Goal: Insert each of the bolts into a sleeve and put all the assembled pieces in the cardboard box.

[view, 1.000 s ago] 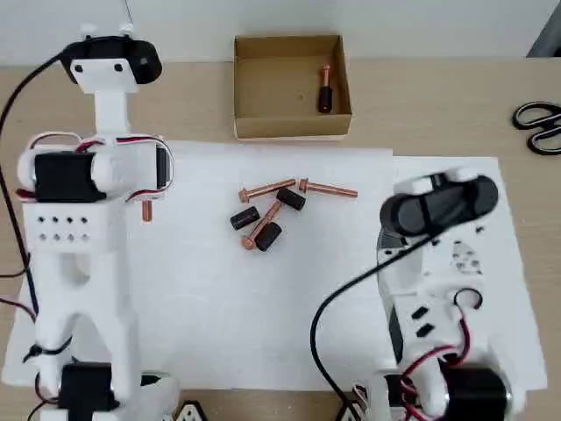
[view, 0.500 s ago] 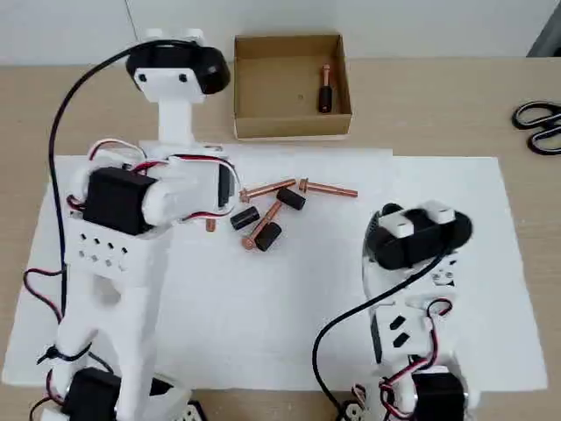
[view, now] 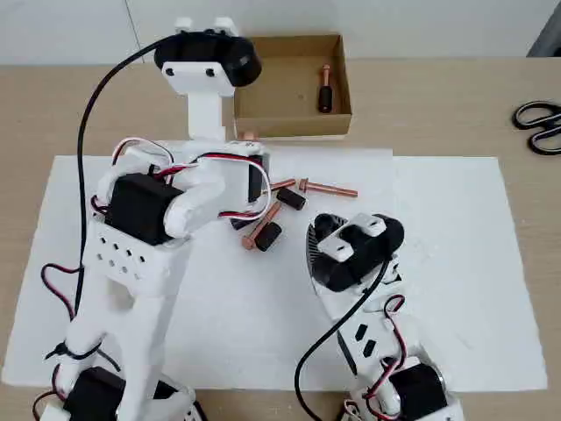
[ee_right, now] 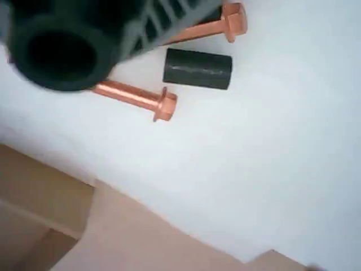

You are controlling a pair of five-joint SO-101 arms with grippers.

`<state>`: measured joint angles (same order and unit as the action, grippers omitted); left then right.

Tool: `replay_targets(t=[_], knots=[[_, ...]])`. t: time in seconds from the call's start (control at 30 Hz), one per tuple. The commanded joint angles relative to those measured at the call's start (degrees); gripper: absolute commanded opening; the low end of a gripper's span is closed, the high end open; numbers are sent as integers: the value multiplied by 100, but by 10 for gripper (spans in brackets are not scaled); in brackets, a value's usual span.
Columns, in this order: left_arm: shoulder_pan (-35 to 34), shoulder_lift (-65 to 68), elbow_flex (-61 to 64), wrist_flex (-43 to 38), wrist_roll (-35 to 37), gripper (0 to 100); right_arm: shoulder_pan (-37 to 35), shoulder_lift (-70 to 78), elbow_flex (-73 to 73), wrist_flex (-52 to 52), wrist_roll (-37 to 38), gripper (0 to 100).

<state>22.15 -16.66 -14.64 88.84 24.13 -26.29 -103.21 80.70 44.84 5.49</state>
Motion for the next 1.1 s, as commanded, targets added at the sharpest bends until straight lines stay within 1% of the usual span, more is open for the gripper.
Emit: replay_targets(t=[0.0,0.1,0.17,0.23,0.33,0.43,0.53,0.6,0.7,0.8,0.9,1.07], knots=[[79,-246,-31,-545,387,6,-136,-57,-44,-119,-62,3],[79,-255,-31,-993,589,6,-145,-57,-35,-119,-431,3],[79,-290,-66,-1301,448,6,-145,-57,62,-127,-712,3],[79,-536,-207,-1363,211,6,-145,-57,185,-163,-774,3],[79,-1125,-418,-967,88,6,-145,-57,334,-163,-782,3],[79,-1600,-426,-360,88,6,-154,-57,378,-163,-791,3],[79,-1767,-13,-255,88,6,-154,-57,378,-163,-791,3],[79,-1767,391,-501,141,6,-154,-66,378,-163,-791,3],[105,-1767,1209,-1327,334,6,-154,-66,360,-163,-791,3],[457,-1776,2088,-2198,334,6,-154,-66,352,-163,-800,3],[826,-1776,2668,-2901,316,6,-154,-66,378,-163,-800,3],[888,-1741,3046,-3341,308,6,-154,-66,369,-163,-800,3]])
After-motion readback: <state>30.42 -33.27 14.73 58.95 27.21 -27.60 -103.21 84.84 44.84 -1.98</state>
